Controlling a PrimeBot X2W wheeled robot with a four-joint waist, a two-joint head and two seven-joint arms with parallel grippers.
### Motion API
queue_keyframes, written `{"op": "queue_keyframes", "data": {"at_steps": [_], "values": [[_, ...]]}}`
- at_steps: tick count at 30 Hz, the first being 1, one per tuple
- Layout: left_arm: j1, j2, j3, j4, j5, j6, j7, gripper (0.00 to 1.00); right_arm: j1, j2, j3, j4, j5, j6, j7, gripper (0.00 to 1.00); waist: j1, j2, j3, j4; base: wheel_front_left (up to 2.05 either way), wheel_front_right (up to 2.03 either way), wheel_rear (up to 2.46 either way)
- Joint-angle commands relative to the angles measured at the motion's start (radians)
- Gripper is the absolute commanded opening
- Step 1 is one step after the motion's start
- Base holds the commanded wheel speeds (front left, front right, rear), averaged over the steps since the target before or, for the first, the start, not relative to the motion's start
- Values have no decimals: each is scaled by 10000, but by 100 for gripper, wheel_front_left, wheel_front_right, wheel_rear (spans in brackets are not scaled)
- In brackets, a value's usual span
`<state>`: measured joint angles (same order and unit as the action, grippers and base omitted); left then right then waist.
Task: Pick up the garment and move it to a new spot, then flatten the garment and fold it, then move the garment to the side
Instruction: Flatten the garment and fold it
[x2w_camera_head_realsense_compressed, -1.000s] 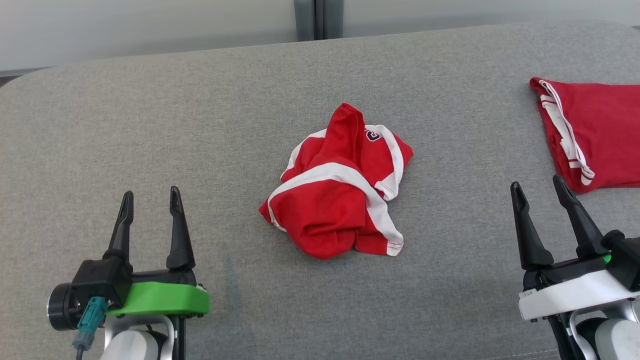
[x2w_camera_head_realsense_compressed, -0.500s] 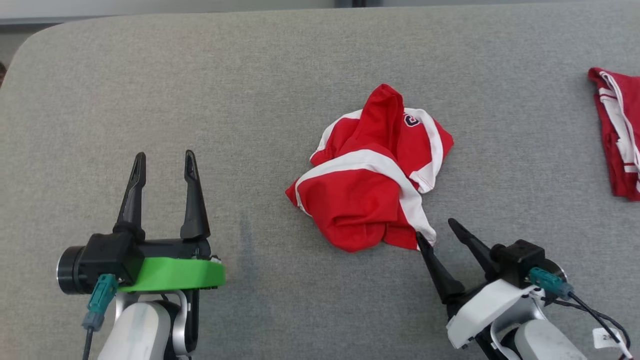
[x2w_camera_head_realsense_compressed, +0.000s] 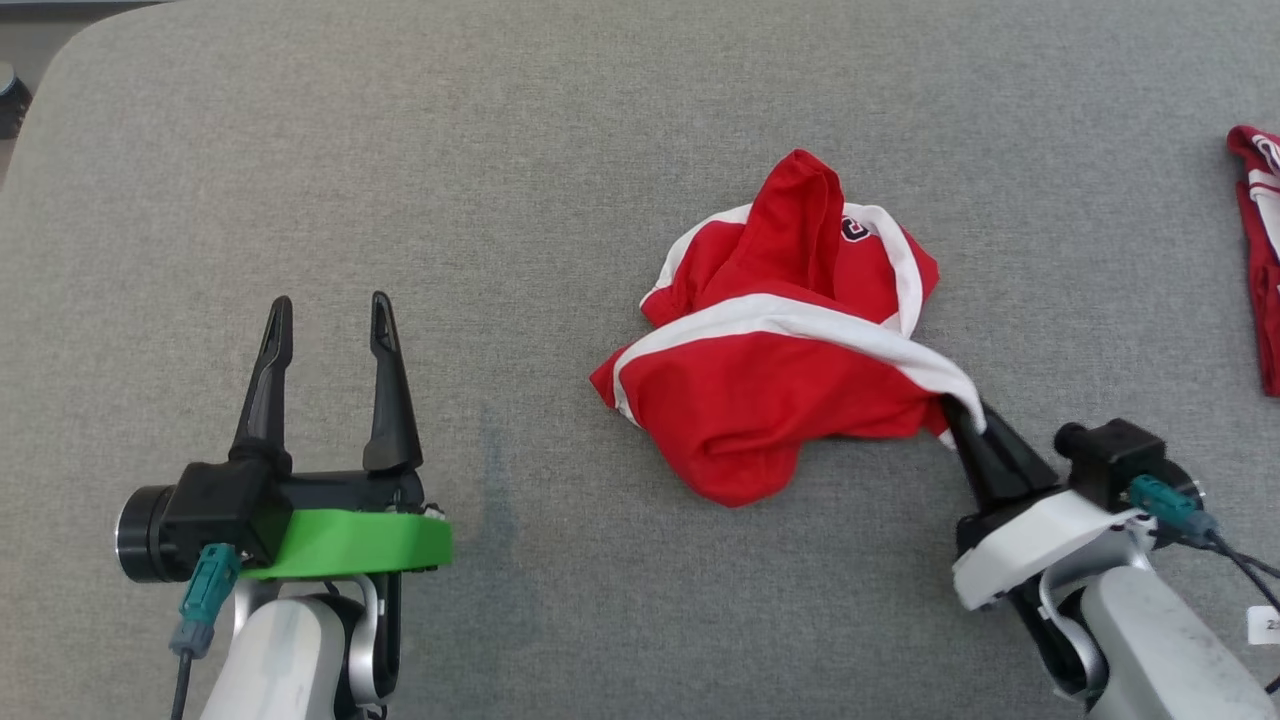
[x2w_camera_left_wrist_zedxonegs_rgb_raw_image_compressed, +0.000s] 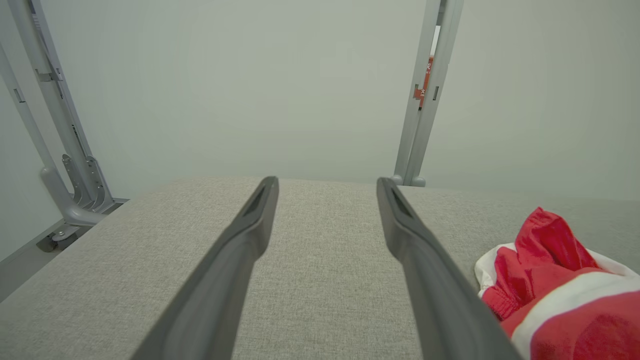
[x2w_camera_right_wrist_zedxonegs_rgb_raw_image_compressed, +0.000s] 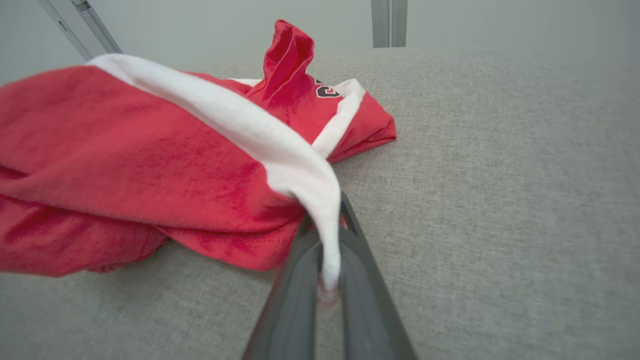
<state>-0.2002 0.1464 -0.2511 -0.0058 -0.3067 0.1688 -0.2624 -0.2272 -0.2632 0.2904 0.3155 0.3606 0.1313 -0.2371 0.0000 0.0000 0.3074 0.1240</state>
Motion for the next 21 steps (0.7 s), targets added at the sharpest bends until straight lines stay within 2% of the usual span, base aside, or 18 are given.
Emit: {"op": "queue_keyframes", "data": {"at_steps": [1,7,11,12,13,14,18,21], "values": [[28,-16,67,7,71,-70,-27,100,38,-121,-397,-104,-133,-13,-105,0,0,0,-18,-101,0,0,0],[-30,-142,98,96,242,-229,-28,100,406,-359,-2056,192,-353,-13,-103,0,0,0,6,-262,0,0,0],[-41,-200,134,171,328,-295,-26,100,440,-280,-2467,680,-436,-13,-13,0,0,0,3,-351,0,0,0],[-38,-212,145,186,343,-316,-28,100,403,-246,-2509,785,-440,-13,-21,18,0,0,-2,-369,0,0,0],[-29,-227,156,199,358,-336,-26,100,348,-216,-2528,905,-442,-13,-20,63,0,0,-14,-390,0,0,0],[-13,-233,175,209,372,-347,-26,100,293,-192,-2530,972,-463,-13,-32,100,0,0,-24,-411,0,0,0],[131,-238,275,242,413,-352,-28,100,263,-91,-2527,575,-562,-13,-190,100,0,0,-134,-524,0,0,0],[267,-244,362,236,456,-336,-28,100,675,-50,-2610,-305,-669,-13,-242,100,0,0,-257,-642,0,0,0]]}}
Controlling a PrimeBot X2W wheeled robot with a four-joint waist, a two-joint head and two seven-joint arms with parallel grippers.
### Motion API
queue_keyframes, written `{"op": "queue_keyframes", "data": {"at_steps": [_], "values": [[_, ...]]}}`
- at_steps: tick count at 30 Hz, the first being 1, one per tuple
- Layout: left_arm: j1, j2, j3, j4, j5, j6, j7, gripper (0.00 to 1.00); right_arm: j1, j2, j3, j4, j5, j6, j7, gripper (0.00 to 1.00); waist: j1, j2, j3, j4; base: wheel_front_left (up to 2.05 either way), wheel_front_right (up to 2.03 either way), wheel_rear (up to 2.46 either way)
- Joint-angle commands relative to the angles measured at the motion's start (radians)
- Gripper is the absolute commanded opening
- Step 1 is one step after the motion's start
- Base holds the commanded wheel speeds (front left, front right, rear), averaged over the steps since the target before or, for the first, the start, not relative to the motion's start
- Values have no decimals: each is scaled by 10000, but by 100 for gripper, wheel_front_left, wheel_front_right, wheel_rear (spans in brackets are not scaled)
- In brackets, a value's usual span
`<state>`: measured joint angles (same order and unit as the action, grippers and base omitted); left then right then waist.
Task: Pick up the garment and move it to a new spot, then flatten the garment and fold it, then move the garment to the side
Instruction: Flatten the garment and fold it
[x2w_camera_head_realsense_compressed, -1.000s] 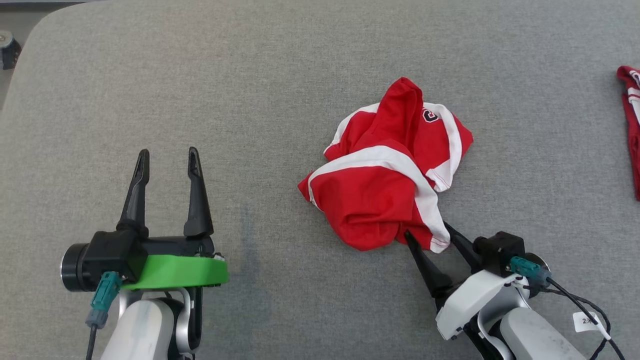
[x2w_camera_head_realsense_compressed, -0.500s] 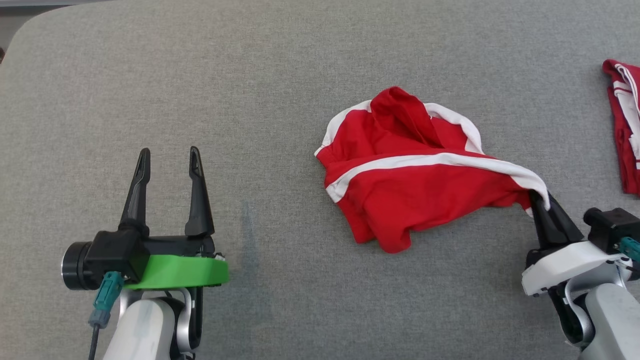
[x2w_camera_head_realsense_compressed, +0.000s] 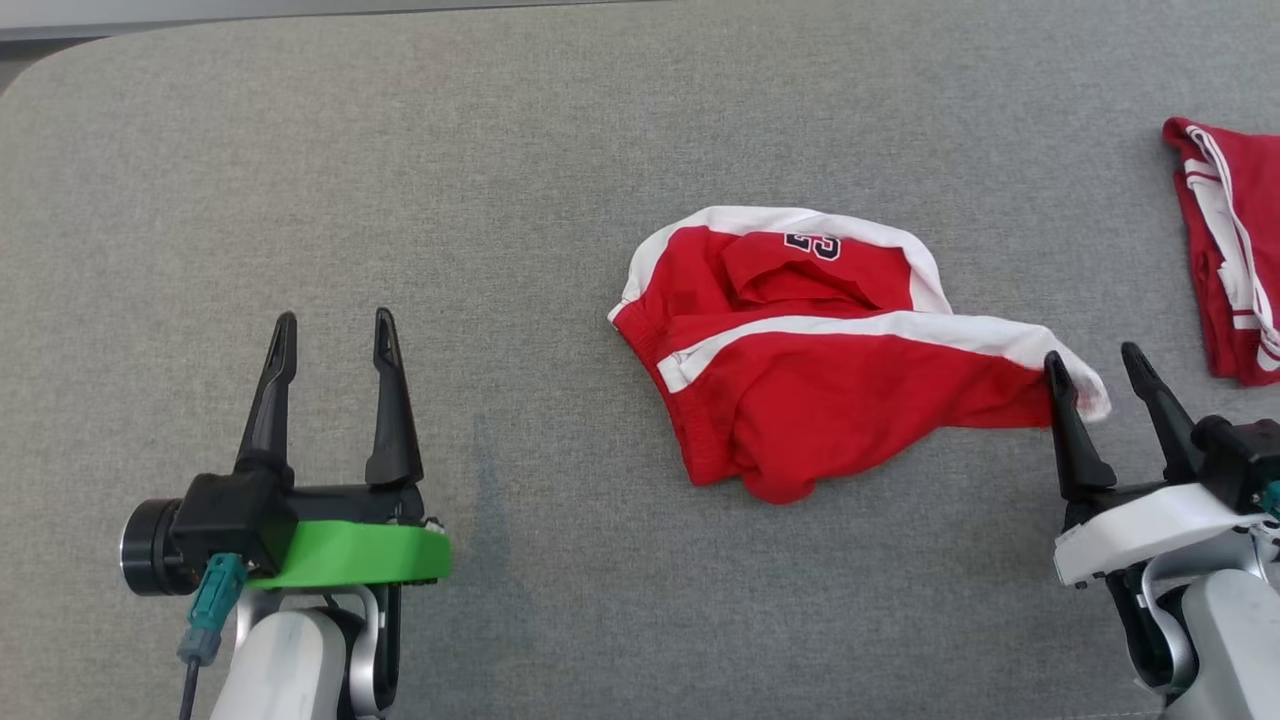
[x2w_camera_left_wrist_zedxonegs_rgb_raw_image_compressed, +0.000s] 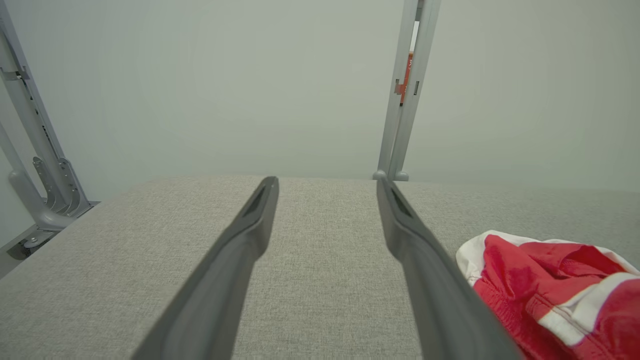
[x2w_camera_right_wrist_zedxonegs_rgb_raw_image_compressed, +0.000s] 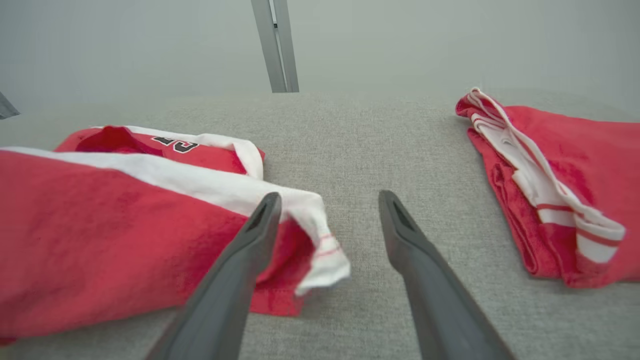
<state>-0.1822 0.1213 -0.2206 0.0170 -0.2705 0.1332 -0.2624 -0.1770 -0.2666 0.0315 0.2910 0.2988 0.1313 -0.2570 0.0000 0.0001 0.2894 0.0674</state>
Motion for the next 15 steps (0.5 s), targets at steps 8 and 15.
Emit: {"op": "queue_keyframes", "data": {"at_steps": [8,15], "values": [[525,133,184,85,89,82,-27,100,1257,192,-498,-2708,-332,-11,86,100,0,-1,-496,-481,0,0,0],[790,283,103,99,47,89,145,100,1910,505,-947,-4037,-547,-13,821,100,0,-1,-806,-644,0,0,0]]}}
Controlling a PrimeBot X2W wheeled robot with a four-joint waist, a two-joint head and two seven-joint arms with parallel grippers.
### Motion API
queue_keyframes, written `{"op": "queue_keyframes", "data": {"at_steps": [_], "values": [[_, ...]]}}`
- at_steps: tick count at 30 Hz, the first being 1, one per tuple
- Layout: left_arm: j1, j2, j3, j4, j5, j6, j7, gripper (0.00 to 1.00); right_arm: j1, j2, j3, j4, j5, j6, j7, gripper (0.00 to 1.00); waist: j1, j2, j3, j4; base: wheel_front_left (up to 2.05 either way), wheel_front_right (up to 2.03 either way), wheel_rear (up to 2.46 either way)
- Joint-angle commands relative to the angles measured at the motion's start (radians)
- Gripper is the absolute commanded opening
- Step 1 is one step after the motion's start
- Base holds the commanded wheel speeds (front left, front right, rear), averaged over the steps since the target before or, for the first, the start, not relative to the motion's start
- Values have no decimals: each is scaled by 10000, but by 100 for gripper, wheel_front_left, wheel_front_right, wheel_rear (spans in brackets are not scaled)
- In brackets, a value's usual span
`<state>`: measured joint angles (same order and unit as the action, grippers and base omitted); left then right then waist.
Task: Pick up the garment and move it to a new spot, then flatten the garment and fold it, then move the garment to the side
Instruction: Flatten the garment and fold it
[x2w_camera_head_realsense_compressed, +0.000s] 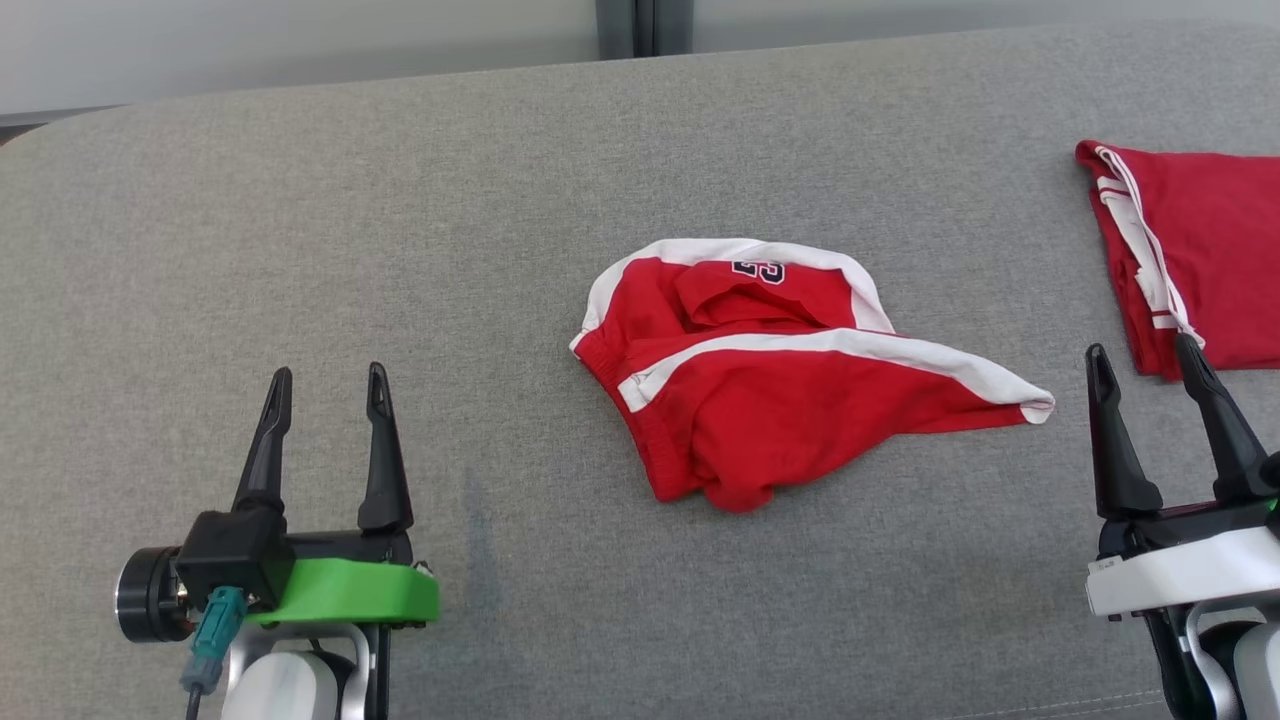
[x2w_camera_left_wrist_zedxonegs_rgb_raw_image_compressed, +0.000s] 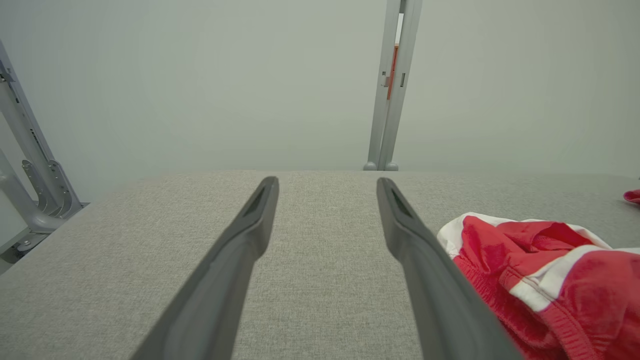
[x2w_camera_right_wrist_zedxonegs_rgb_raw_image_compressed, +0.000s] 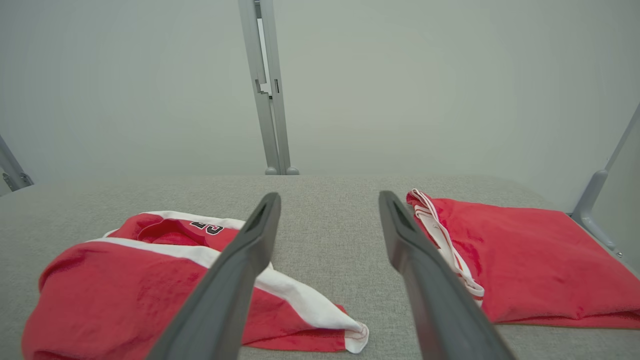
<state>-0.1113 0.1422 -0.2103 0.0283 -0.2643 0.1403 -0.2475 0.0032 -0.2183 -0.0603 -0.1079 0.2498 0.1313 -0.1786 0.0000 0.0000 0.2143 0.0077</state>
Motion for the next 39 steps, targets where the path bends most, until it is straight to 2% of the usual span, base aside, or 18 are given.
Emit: {"op": "queue_keyframes", "data": {"at_steps": [1,10,13,18,23,27,37,38,39], "values": [[113,87,-14,-19,-23,18,22,100,165,56,-60,-141,-83,-11,104,100,0,0,-69,-51,0,0,0],[13,122,-215,-72,-144,-163,211,100,356,225,-121,-540,-144,-11,431,100,0,0,-70,43,0,0,0],[-276,106,-465,-186,-224,-383,537,100,352,228,-112,-550,-130,-11,450,100,0,0,-5,106,0,0,0],[-1161,-1,-1295,-283,-771,-1353,2197,100,184,198,-33,-596,-67,-11,487,100,0,0,246,169,0,0,0],[-2308,-95,-2334,90,-1132,-2134,4459,100,-56,118,176,-494,28,-11,355,100,0,0,570,24,0,0,0],[-3019,-98,-2800,752,-1392,-2407,5416,100,-207,150,326,-379,103,-13,264,100,0,0,781,-223,0,0,0],[-3842,140,-3487,2063,-1794,-2647,5977,100,-319,214,420,-3,224,-11,83,100,0,0,1029,-647,0,0,0],[-3894,172,-3541,2107,-1839,-2656,5992,71,-322,216,407,49,231,-13,62,100,0,0,1050,-661,0,0,0],[-3929,201,-3578,2138,-1854,-2666,5986,21,-332,222,393,98,237,-13,59,100,0,0,1064,-671,0,0,0]]}}
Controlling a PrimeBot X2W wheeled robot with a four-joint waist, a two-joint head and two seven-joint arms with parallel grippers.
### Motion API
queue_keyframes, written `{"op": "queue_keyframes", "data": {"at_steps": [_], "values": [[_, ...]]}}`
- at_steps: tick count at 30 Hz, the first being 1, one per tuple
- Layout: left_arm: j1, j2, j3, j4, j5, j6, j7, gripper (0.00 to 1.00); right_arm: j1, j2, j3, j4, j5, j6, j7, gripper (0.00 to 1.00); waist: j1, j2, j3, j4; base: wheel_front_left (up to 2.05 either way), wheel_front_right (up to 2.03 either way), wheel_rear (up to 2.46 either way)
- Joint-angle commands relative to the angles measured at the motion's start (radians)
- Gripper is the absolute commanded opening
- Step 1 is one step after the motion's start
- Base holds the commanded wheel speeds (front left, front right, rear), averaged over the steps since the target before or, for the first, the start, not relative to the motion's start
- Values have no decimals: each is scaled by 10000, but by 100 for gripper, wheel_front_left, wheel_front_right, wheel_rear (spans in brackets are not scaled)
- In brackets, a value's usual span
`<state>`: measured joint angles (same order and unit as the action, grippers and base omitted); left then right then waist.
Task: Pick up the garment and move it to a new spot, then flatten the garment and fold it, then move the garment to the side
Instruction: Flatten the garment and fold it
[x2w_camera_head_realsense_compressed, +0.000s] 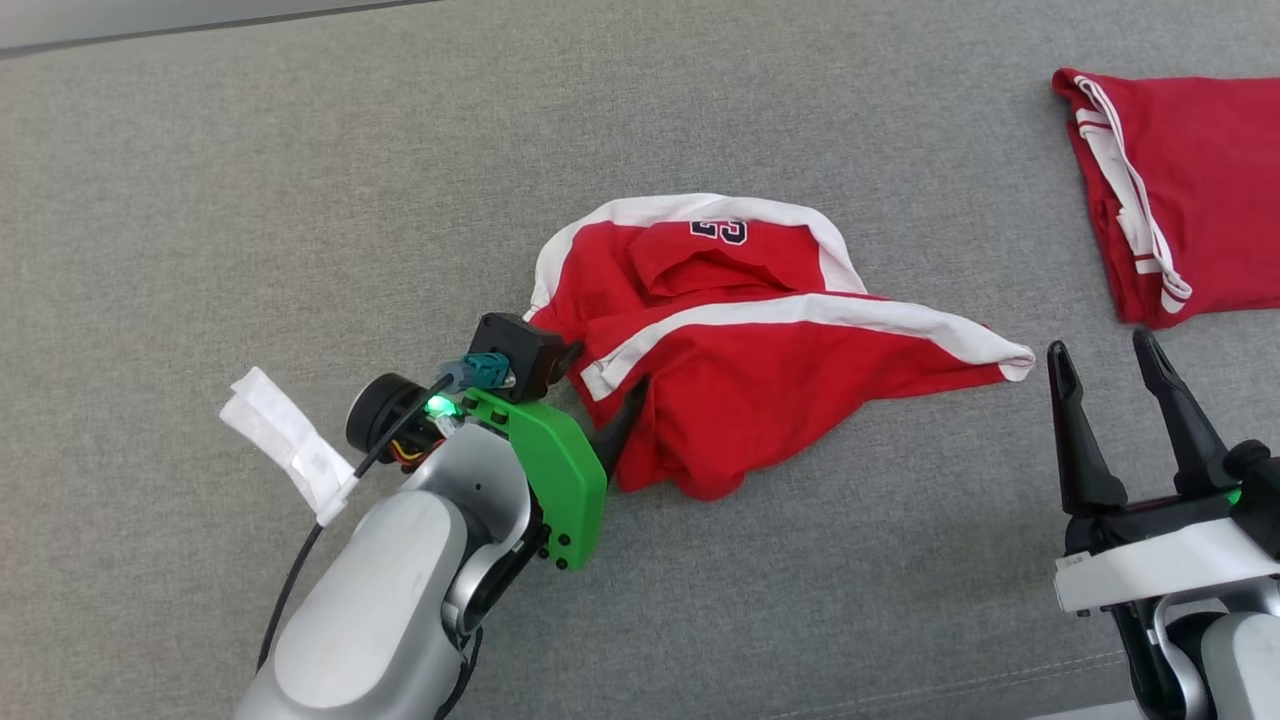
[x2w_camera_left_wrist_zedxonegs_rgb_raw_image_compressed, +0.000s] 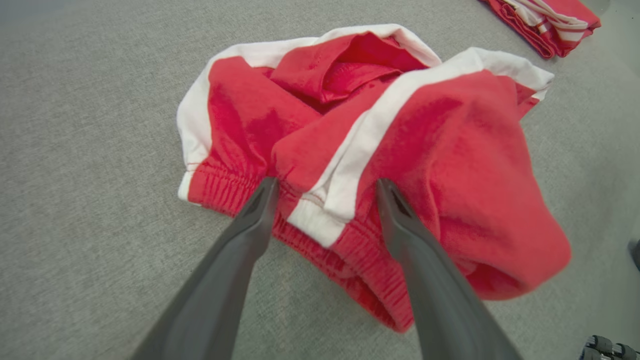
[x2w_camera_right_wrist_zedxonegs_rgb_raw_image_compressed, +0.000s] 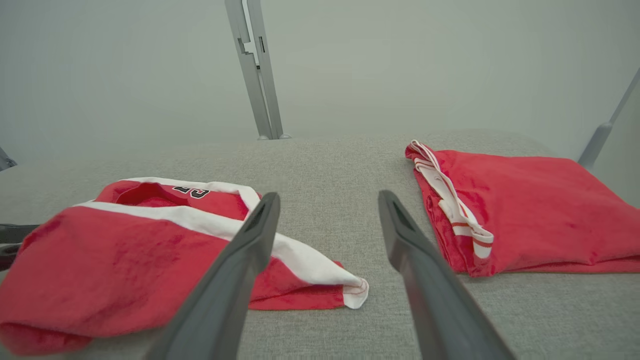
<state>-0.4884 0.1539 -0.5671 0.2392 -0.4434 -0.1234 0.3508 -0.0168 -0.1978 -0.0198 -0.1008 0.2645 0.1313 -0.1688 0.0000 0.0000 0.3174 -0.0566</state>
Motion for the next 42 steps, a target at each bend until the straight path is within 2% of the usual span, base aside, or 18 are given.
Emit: {"op": "queue_keyframes", "data": {"at_steps": [1,6,12,23,24,25,26,31,37,42], "values": [[-192,128,-68,67,-92,-40,31,0,-147,15,-20,87,103,-13,-62,100,0,0,50,-37,0,0,0],[-351,260,-228,24,-134,-61,-60,0,-208,-86,-141,647,129,-13,-38,100,0,0,125,-19,0,0,0],[-450,423,-239,-145,-15,18,-201,0,-526,-413,-16,1930,387,-11,-172,100,0,0,338,75,0,0,0],[-468,499,-322,-674,184,263,-336,0,-2381,-979,1249,4840,1083,-14,-734,100,0,0,849,428,0,0,0],[-453,494,-331,-706,206,283,-370,0,-2497,-1035,1334,5007,1123,-13,-800,78,0,0,861,471,0,0,0],[-432,509,-319,-745,245,311,-433,0,-2589,-1061,1393,5090,1151,-13,-837,33,0,0,863,491,0,0,0],[-396,518,-293,-798,260,366,-522,0,-2639,-1103,1421,5134,1167,-13,-888,0,0,0,861,507,0,0,0],[-157,672,-128,-1220,500,651,-1171,0,-2486,-1290,1063,4533,1023,-13,-979,0,0,0,693,465,0,0,0],[-151,952,186,-2234,865,1081,-1877,0,-2176,-1435,427,2361,512,-14,-966,0,0,0,179,231,0,0,0],[-521,1144,678,-3530,1292,1577,-2452,0,-2499,-1879,63,526,138,-14,-777,0,0,0,-453,114,0,0,0]]}}
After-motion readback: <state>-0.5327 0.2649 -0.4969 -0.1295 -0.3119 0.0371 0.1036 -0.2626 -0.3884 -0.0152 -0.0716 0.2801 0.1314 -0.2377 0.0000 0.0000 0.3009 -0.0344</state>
